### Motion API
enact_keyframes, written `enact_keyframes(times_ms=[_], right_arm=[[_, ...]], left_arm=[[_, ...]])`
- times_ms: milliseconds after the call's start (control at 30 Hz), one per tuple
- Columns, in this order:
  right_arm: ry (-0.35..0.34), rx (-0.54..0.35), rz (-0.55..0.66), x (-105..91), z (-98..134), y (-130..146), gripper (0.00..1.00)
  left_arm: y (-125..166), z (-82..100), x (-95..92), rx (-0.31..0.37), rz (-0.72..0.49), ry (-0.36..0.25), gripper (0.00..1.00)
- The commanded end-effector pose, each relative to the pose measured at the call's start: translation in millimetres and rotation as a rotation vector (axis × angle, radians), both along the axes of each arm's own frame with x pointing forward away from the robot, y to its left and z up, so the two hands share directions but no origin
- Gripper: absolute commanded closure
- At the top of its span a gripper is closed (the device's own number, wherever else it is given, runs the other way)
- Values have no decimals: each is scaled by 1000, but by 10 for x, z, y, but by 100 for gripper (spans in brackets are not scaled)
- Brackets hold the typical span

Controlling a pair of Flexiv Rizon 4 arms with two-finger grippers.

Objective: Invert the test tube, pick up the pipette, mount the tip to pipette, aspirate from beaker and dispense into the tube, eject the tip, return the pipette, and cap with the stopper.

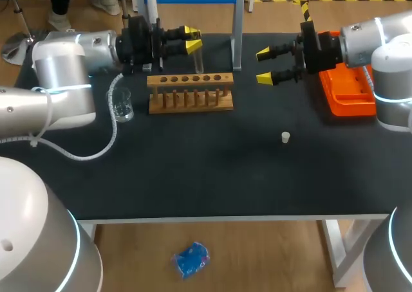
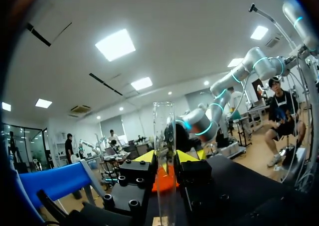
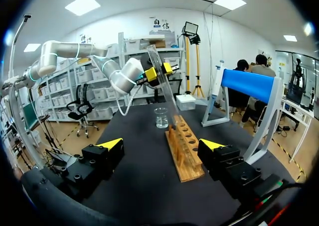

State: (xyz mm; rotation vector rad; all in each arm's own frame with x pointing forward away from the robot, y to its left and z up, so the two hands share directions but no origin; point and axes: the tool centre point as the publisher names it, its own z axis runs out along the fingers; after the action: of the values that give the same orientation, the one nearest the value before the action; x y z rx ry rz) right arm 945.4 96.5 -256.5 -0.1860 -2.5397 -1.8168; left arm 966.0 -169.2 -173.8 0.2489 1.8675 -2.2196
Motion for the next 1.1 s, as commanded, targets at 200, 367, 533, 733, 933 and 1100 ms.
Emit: enact_keyframes(times_ms=[200, 367, 533, 733, 933, 1100], right_arm=[[0, 0, -1, -3, -2, 0, 0], [0, 0, -1, -3, -2, 0, 0], [0, 0, -1, -3, -2, 0, 0], [0, 0, -1, -3, -2, 0, 0], [0, 0, -1, -3, -2, 0, 0], [0, 0, -1, -3, -2, 0, 0]], left_arm=[[-7, 52, 105, 101, -32, 136, 100], [-42, 72, 201, 121, -59, 221, 100], [-35, 40, 291, 142, -53, 274, 100], [-27, -18, 359, 120, -33, 262, 100], [-32, -121, 442, 103, -24, 276, 100], [-16, -138, 533, 97, -18, 277, 100]])
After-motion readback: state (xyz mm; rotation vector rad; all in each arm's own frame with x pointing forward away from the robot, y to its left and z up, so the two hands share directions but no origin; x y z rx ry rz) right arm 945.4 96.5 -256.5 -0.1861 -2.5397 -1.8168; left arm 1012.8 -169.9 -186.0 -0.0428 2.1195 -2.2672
